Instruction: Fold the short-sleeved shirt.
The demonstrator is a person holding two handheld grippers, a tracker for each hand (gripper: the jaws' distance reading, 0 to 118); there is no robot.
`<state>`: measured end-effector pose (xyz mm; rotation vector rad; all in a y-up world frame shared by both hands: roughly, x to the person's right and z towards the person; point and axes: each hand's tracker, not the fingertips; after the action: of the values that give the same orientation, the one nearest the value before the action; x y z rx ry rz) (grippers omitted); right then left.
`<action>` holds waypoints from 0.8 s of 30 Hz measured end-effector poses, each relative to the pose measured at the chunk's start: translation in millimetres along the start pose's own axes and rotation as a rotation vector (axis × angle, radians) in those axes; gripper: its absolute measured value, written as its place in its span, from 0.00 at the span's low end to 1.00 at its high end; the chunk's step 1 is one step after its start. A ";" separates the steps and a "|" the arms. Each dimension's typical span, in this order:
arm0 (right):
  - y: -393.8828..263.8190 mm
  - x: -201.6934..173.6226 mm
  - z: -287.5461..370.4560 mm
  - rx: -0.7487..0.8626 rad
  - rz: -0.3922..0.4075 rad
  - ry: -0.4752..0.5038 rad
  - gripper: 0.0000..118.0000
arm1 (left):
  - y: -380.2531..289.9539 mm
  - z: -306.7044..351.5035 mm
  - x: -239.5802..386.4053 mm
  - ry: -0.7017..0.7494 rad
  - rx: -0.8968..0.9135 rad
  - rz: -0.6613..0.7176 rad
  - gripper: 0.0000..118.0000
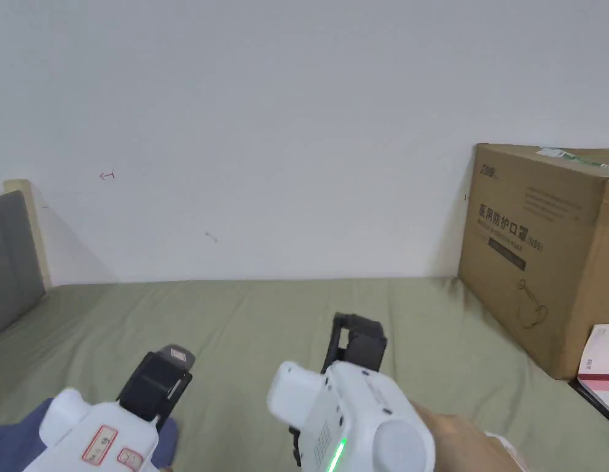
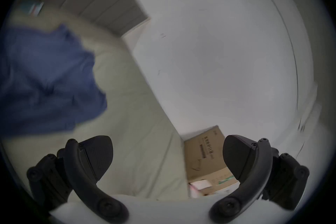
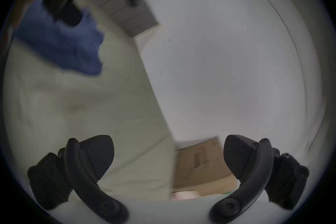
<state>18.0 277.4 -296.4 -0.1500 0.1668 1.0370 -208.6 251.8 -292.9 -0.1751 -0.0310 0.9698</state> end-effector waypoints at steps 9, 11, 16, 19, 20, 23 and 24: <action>-72.5 67.2 12.8 -0.061 -1.266 -0.229 1.00 | -24.6 10.7 88.4 -0.047 0.196 -1.134 1.00; -85.4 57.4 16.5 -0.054 -1.311 -0.206 1.00 | -28.7 6.6 87.6 0.001 0.096 -1.078 1.00; -71.8 64.0 16.3 -0.048 -1.089 -0.240 1.00 | -27.4 9.1 89.5 0.038 0.138 -1.048 1.00; -58.0 71.9 20.4 0.021 -0.981 -0.264 1.00 | -23.8 12.5 98.4 0.002 0.124 -1.026 1.00; -55.2 72.1 21.1 0.002 -0.957 -0.280 1.00 | -24.3 11.7 102.1 0.029 0.126 -1.032 0.99; -56.0 70.0 25.5 -0.005 -0.997 -0.262 0.69 | -24.7 14.3 100.7 0.064 0.149 -1.042 0.53; -57.9 69.6 26.5 -0.003 -1.043 -0.226 0.31 | -25.8 14.7 97.4 0.064 0.142 -1.033 0.26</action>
<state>104.5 312.4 -282.4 -0.0980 -0.1218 0.0094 -133.8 319.7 -279.3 -0.0401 0.0079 -0.0650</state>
